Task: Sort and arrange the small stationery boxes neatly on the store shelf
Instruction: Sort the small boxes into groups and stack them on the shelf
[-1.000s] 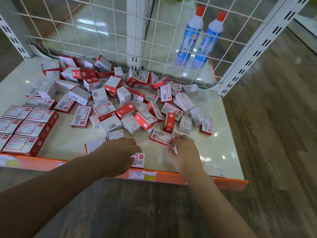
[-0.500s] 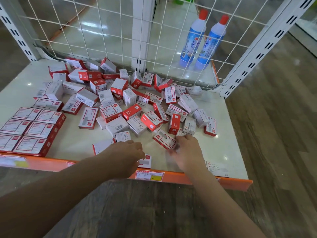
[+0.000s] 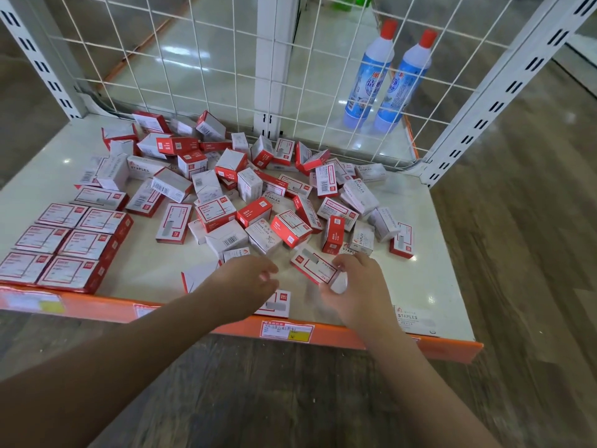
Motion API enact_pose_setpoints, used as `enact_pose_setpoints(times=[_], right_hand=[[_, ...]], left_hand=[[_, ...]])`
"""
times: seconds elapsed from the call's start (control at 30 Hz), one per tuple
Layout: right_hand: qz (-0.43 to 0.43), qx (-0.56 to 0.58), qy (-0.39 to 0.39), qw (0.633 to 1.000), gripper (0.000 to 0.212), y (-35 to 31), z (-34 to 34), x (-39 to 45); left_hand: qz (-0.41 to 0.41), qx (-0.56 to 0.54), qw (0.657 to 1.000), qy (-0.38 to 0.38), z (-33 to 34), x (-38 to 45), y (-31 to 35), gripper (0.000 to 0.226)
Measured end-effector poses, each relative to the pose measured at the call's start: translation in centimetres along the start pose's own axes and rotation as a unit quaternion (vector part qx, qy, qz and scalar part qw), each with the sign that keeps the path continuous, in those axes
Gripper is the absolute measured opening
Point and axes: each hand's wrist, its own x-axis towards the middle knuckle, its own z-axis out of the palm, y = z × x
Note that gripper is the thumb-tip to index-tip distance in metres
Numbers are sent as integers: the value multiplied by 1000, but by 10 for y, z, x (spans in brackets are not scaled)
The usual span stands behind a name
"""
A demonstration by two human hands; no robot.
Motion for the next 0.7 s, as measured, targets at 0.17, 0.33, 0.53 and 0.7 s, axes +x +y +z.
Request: enact_pose_setpoints(times=[0.17, 0.33, 0.53, 0.7], right_hand=[[-70, 31, 11, 997, 50, -7, 0, -14], [-71, 55, 3, 996, 53, -13, 1, -15], [-44, 145, -71, 986, 42, -20, -11, -13], [-50, 176, -109, 977, 30, -30, -22, -4]], left_hand=[[-50, -146, 987, 44, -4, 3, 0, 26], [-82, -232, 968, 50, -6, 3, 0, 15], [-77, -227, 970, 31, -8, 1, 2, 13], [-56, -182, 982, 10, -5, 1, 8, 21]])
